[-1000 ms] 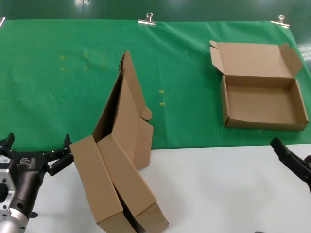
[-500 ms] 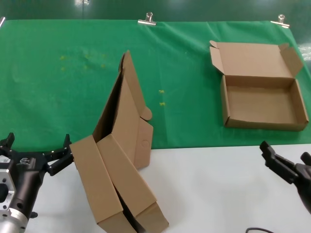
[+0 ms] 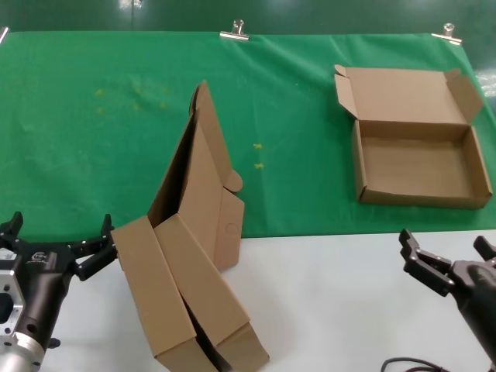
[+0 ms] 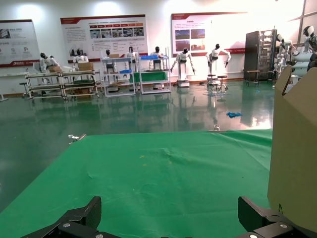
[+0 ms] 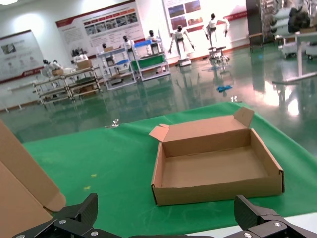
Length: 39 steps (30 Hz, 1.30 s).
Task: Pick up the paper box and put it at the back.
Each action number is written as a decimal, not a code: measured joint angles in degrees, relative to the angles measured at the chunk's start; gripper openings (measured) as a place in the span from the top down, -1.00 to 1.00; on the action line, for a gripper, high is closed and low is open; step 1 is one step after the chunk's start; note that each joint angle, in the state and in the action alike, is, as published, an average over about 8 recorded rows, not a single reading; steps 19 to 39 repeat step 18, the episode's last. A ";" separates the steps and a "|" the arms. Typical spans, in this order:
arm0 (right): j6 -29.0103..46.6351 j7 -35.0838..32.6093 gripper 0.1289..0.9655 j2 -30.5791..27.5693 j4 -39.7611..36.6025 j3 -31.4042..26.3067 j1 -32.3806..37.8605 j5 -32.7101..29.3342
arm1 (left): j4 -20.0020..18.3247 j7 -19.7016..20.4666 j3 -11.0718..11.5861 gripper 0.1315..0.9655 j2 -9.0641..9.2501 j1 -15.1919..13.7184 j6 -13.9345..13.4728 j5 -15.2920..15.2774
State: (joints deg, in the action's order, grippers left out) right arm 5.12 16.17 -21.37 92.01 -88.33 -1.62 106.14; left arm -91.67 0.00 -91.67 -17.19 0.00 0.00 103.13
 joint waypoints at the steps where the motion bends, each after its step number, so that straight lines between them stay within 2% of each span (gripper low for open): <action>1: -0.25 -0.78 -1.00 0.20 -0.02 -0.16 0.08 -0.15 | 0.00 0.00 0.00 -1.00 0.00 0.00 0.00 0.00; 18: -4.00 -12.64 -1.00 3.26 -0.27 -2.61 1.26 -2.35 | 0.00 0.00 0.00 -1.00 0.00 0.00 0.00 0.01; 39: -4.00 -12.64 -1.00 3.26 -0.27 -2.61 1.26 -2.35 | 0.00 0.00 0.00 -1.00 0.00 0.00 0.00 0.01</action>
